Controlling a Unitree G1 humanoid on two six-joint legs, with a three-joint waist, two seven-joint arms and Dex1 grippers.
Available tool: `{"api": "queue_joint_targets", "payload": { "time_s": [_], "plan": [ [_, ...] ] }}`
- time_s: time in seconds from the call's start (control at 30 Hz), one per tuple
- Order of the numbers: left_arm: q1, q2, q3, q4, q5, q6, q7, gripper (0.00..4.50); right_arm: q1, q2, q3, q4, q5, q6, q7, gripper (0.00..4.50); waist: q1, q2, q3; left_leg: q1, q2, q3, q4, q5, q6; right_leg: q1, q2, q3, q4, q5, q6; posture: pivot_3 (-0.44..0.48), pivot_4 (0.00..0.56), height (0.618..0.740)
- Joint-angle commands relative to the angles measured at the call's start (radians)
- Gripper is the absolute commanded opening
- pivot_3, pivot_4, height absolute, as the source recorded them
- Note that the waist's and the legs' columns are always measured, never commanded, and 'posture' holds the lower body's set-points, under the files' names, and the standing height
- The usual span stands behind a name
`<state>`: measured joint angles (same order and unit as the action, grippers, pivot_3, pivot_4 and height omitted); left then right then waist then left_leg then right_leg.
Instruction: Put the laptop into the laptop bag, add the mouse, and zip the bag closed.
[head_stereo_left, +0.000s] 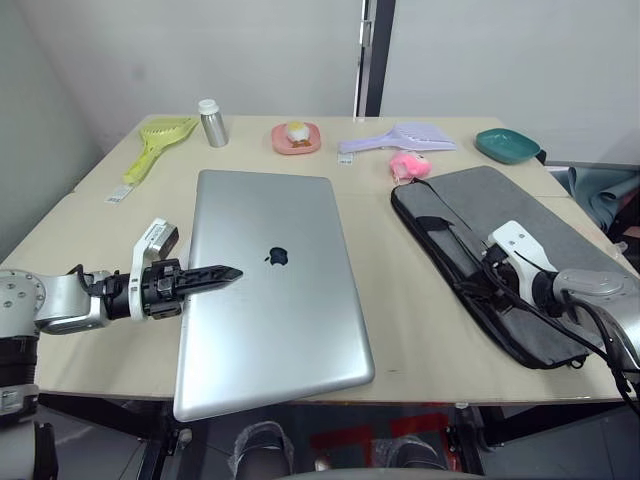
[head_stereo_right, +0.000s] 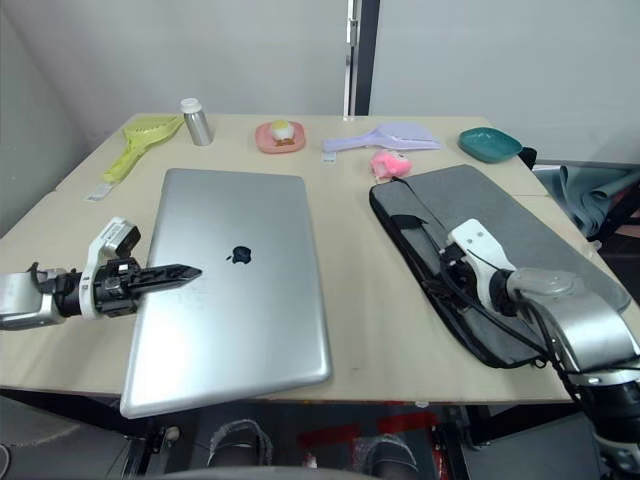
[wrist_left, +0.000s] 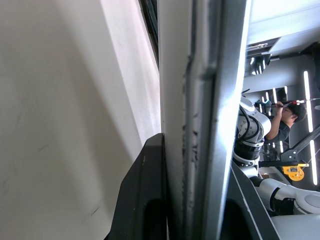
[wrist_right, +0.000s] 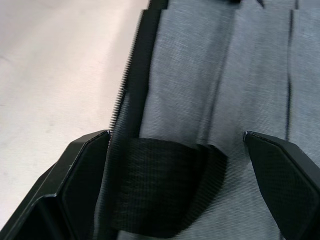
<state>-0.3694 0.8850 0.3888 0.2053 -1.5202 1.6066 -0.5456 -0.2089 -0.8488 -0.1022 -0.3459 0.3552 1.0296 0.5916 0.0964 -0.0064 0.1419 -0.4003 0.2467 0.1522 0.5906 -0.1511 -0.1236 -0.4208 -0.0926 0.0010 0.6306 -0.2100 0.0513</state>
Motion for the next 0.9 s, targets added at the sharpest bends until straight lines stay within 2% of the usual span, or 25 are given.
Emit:
{"api": "queue_joint_targets", "payload": {
  "time_s": [0.03,0.07,0.47,0.6,0.7,0.9],
  "plan": [
    [-0.034,-0.003,0.035,-0.010,-0.055,-0.014,-0.029,0.37,-0.012,-0.017,0.011,0.029,-0.036,-0.034,-0.008,4.49,0.000,0.000,0.000,0.000,0.000,0.000,0.000,0.000,-0.001,0.000,0.000,0.000,0.000,0.000,0.000,0.000,0.150,0.740],
    [-0.032,-0.010,0.035,-0.009,-0.051,-0.018,-0.028,0.37,-0.012,-0.013,0.022,0.053,-0.047,-0.052,-0.007,3.97,0.000,0.000,0.000,0.000,0.000,0.000,0.000,0.001,-0.001,0.000,0.000,0.000,0.000,0.000,0.000,0.000,0.150,0.740],
    [-0.038,-0.044,0.028,-0.008,-0.021,-0.032,-0.020,0.37,-0.001,-0.019,0.024,0.096,-0.057,-0.113,0.035,0.07,0.000,-0.001,0.000,0.001,0.000,-0.003,0.002,0.001,-0.001,0.003,0.000,-0.002,0.001,0.000,0.000,0.000,0.150,0.740],
    [-0.082,-0.081,0.015,0.033,0.011,-0.048,0.029,0.37,-0.017,-0.005,0.010,0.075,-0.034,-0.092,0.036,0.03,0.001,0.000,0.000,0.001,0.000,-0.004,0.003,0.001,0.000,0.004,0.000,-0.002,0.002,0.000,0.000,0.000,0.150,0.740],
    [-0.112,-0.113,0.016,0.058,0.016,-0.048,0.064,0.37,-0.086,0.031,-0.075,0.031,0.052,-0.016,0.033,0.03,0.000,0.000,0.000,0.001,0.000,-0.005,0.003,0.002,0.000,0.004,0.000,-0.003,0.003,0.000,0.000,0.000,0.150,0.740],
    [-0.144,-0.181,0.041,0.114,-0.057,-0.038,0.154,0.37,-0.165,0.045,-0.170,-0.034,0.162,0.108,0.018,0.03,-0.002,0.000,0.000,0.000,0.000,-0.004,0.003,0.003,-0.002,0.002,0.000,-0.002,0.004,0.000,0.000,0.000,0.150,0.740]
  ]
}}
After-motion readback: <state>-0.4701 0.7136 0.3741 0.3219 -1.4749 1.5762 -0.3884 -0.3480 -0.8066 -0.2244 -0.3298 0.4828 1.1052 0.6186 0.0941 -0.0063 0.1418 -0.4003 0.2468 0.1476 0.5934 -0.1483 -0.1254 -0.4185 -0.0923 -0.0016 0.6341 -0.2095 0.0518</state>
